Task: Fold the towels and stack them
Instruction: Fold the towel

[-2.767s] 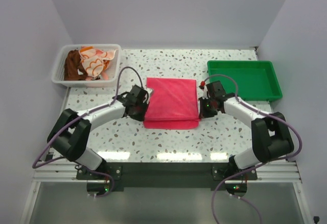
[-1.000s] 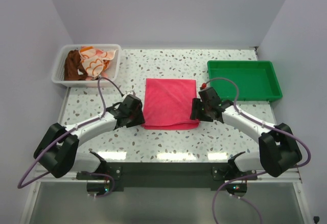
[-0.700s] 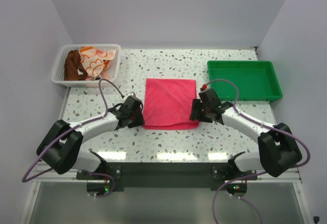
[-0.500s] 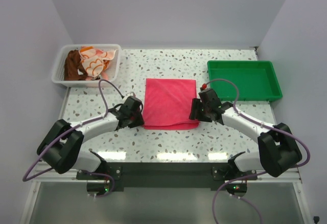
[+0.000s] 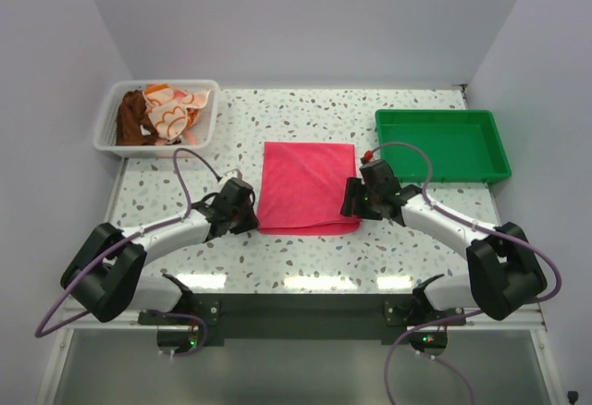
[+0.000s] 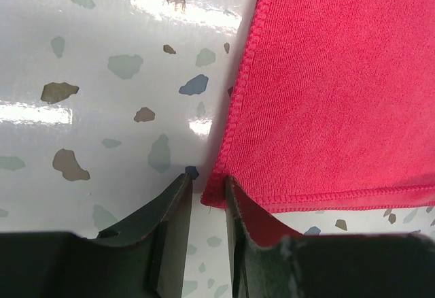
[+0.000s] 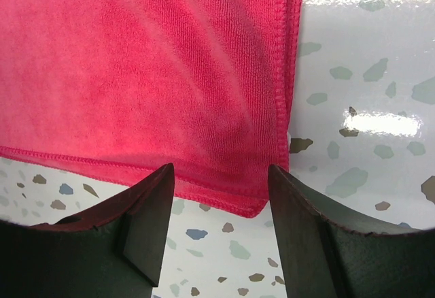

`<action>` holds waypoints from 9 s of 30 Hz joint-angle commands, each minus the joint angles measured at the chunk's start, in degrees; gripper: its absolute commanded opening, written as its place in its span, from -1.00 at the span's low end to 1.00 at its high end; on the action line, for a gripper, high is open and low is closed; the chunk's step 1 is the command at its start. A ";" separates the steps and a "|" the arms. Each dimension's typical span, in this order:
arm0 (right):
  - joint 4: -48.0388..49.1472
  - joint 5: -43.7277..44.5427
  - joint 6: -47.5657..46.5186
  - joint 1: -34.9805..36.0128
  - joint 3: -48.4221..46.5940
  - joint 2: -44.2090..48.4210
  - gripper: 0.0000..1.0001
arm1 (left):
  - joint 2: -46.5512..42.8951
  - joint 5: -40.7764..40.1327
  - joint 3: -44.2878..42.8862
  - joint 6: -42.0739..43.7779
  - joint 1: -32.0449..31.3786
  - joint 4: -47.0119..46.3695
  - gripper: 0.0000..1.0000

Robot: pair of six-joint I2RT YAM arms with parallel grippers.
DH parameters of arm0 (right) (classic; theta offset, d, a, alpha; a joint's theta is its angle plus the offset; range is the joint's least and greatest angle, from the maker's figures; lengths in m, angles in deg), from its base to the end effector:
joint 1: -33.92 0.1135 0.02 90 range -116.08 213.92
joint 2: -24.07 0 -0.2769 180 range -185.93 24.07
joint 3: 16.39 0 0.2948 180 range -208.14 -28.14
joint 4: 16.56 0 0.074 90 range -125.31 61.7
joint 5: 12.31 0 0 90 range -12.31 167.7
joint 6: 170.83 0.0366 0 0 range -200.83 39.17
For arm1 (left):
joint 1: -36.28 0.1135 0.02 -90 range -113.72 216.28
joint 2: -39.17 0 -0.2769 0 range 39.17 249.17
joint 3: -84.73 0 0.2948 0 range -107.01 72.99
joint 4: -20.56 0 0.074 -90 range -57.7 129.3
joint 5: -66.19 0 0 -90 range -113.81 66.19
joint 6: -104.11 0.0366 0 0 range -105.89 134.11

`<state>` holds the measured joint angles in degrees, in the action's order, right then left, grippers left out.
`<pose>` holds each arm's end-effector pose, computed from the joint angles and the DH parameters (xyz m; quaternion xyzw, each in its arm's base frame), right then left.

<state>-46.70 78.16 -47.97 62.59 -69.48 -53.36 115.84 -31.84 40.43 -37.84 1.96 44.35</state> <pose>0.2569 0.1401 0.1722 0.0361 0.9517 0.1527 0.2641 0.2230 -0.1461 0.1335 -0.1664 0.9400 -0.1496 0.2577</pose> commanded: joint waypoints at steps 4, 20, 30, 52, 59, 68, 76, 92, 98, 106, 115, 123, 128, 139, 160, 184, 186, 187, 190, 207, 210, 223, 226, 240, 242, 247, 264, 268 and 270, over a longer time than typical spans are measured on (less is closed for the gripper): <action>2.57 -0.29 -0.52 0.16 2.05 2.19 0.21 | 1.91 -2.60 -0.22 3.33 -1.09 9.11 -0.38; 4.24 0.58 0.45 0.16 8.03 3.07 0.03 | 12.46 -10.78 -7.87 5.10 -8.65 18.79 -0.46; -0.77 6.04 0.36 0.16 7.77 1.93 -0.26 | 13.07 -9.72 -7.35 5.54 -8.65 17.74 -0.52; 1.17 5.42 2.65 0.16 5.75 -0.27 -0.52 | 10.44 -7.88 -6.29 6.24 -8.56 15.02 -0.68; -2.52 7.62 -0.08 0.16 2.32 0.87 -0.97 | 9.82 -8.23 -6.64 6.15 -8.48 15.10 -0.80; -8.68 7.62 -4.03 0.16 -3.30 0.88 -1.00 | 8.33 -8.84 -8.49 6.15 -8.48 16.33 -1.00; -10.35 5.86 -5.26 0.16 -5.41 0.52 -1.00 | 6.92 -8.58 -10.59 6.42 -8.48 17.39 -1.00; -12.02 5.24 -6.93 0.16 -8.93 -0.27 -1.00 | 5.43 -11.57 -15.87 7.12 -8.48 21.87 -1.00; -11.93 4.72 -7.28 0.25 -9.46 -0.35 -1.00 | 5.08 -10.86 -17.18 7.21 -8.48 21.70 -1.00; -16.49 5.07 -8.52 0.16 -13.50 2.18 -1.00 | 2.53 -11.65 -22.20 7.12 -8.48 28.01 -1.00; -13.61 -0.03 -3.69 0.16 -1.65 7.20 -1.00 | -1.79 -4.02 -12.54 6.85 -8.56 23.29 -1.00; -6.31 1.72 -2.36 0.16 4.60 1.85 -1.00 | 4.19 -1.73 -9.19 8.00 -8.56 18.62 -1.00; -4.98 2.25 -2.36 0.16 4.78 -0.79 -1.00 | 5.34 -0.84 -7.35 7.65 -8.57 17.30 -1.00; -18.23 5.42 -6.32 0.16 -7.24 6.23 -1.00 | 2.88 -5.94 -16.38 8.70 -8.56 25.29 -1.00; -12.02 4.63 -1.31 0.25 7.94 7.74 -1.00 | 3.76 1.18 -6.91 9.41 -9.18 18.53 -1.00; -19.86 -0.21 -6.14 0.25 -6.12 12.57 0.07 | -6.53 -4.36 -19.55 8.43 -9.18 30.31 0.51; -17.74 -3.44 -5.88 0.16 -5.94 10.03 -0.06 | -5.22 -3.58 -22.53 10.10 -9.18 28.83 0.40; -15.64 -4.24 -5.88 0.16 -5.33 9.32 -0.22 | -3.21 -3.05 -23.33 10.72 -9.18 28.38 0.36; -12.03 -5.83 -5.35 0.25 -3.40 6.68 -0.36 | 1.28 -0.67 -25.97 12.21 -9.27 27.76 0.22; -5.68 -7.86 -2.63 0.25 7.41 1.58 -0.46 | 8.77 4.77 -10.28 9.33 -11.55 16.43 -0.24; -8.58 -7.50 -2.89 0.34 7.59 3.94 -0.45 | 5.71 5.92 -5.08 7.39 -11.64 16.42 -0.29; -17.03 -3.65 -11.58 0.16 -6.71 7.39 -0.33 | -4.86 -1.28 -14.53 7.90 -11.46 26.79 0.13; -15.19 -1.44 -15.63 -0.10 -14.19 1.60 -0.36 | -3.10 -2.34 -21.13 10.54 -10.41 27.06 0.23; -2.09 -0.56 -23.37 -2.91 -33.88 -28.11 -0.45 | 11.31 1.26 -20.27 18.63 -3.12 11.68 0.11; -1.65 -0.64 -23.37 -3.87 -34.85 -30.14 -0.45 | 12.10 2.14 -18.26 17.85 -3.20 10.98 0.10; -1.38 -0.82 -23.55 -5.72 -35.48 -34.45 -0.45 | 13.25 2.41 -14.56 16.44 -3.12 10.53 0.10; -2.17 -2.92 -25.04 -10.12 -36.35 -33.15 -0.32 | 11.58 2.93 -10.33 14.85 -2.59 11.50 0.11; -3.66 -4.77 -27.40 -9.94 -37.14 -29.36 -0.21 | 10.88 2.50 -16.90 16.43 -2.67 13.43 0.26; -6.28 -5.21 -29.42 -9.95 -38.72 -28.66 -0.16 | 10.44 2.58 -19.81 17.84 -2.59 14.13 0.32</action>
<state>-50.74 74.51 -73.50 52.97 -104.21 -87.11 126.44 -29.31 25.48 -22.01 -1.06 55.98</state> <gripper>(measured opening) 0.412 0.648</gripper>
